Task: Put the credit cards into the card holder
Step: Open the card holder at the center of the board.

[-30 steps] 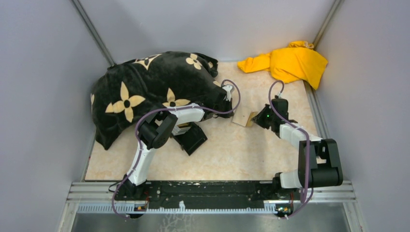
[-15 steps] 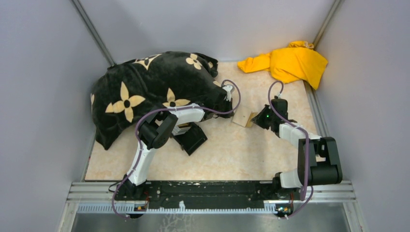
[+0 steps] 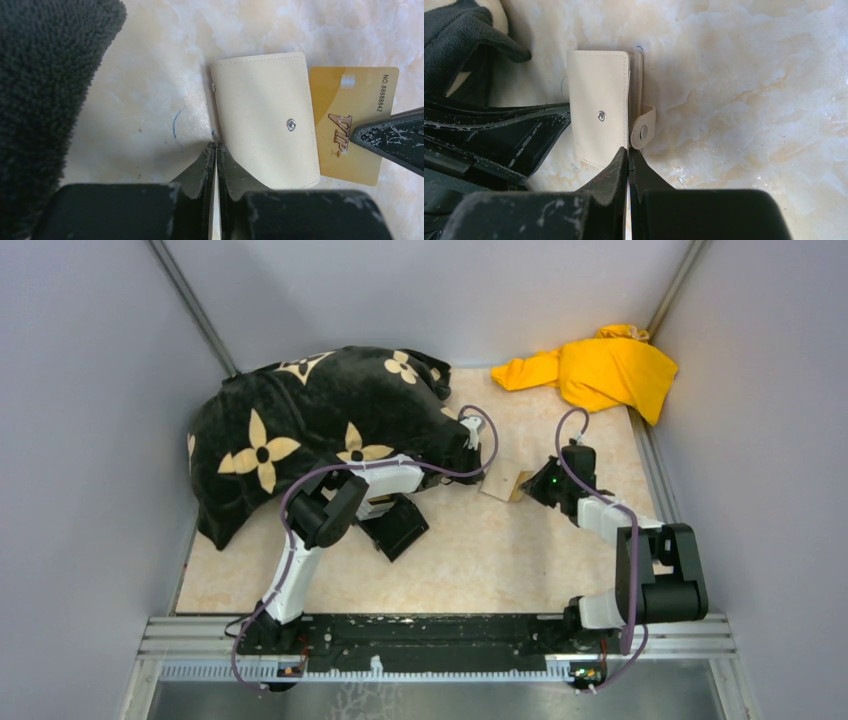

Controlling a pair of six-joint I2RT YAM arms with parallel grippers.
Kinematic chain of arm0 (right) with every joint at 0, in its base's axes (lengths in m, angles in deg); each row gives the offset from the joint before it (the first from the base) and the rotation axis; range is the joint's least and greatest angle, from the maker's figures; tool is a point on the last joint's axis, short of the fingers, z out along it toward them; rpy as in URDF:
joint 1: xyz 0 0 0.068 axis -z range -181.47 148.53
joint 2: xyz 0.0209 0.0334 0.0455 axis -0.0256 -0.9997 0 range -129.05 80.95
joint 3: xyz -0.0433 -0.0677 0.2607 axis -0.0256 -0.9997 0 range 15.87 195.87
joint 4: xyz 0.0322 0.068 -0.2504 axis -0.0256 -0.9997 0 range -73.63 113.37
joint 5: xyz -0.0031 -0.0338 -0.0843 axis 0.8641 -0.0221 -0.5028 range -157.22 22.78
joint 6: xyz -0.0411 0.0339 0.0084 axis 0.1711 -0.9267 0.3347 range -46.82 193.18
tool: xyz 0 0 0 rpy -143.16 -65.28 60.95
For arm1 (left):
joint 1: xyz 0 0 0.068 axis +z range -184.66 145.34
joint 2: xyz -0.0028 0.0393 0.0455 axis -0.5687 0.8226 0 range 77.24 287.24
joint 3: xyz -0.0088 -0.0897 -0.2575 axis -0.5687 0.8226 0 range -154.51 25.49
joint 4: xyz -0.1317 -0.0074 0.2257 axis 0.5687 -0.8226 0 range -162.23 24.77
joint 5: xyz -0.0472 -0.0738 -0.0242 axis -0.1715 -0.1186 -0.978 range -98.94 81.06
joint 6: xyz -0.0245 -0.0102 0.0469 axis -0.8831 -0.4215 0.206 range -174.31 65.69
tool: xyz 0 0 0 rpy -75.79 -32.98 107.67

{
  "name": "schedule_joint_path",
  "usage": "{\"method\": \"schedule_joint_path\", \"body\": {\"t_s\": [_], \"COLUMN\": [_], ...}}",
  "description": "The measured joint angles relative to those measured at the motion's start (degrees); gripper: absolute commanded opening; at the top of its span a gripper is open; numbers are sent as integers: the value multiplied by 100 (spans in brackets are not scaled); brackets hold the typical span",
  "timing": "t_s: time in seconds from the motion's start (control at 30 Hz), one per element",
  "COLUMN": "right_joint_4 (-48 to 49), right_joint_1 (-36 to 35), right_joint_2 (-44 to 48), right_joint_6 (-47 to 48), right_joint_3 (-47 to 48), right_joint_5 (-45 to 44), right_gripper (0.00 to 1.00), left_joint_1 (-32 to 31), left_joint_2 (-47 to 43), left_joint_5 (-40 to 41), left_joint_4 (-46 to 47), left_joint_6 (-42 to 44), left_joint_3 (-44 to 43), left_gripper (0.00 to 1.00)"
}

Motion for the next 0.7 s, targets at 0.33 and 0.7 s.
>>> {"method": "schedule_joint_path", "body": {"t_s": [0.33,0.7], "right_joint_4": [142,175], "right_joint_1": [15,37], "right_joint_2": [0,35], "right_joint_6": [-79,-118], "right_joint_3": [-105,-133], "right_joint_5": [22,66], "right_gripper": [0,0], "left_joint_1": [-2,-4], "left_joint_2": [0,0], "left_joint_5": [-9,-11], "left_joint_4": [55,76], "left_joint_6": [0,0], "left_joint_3": [24,33], "left_gripper": [10,10]}}
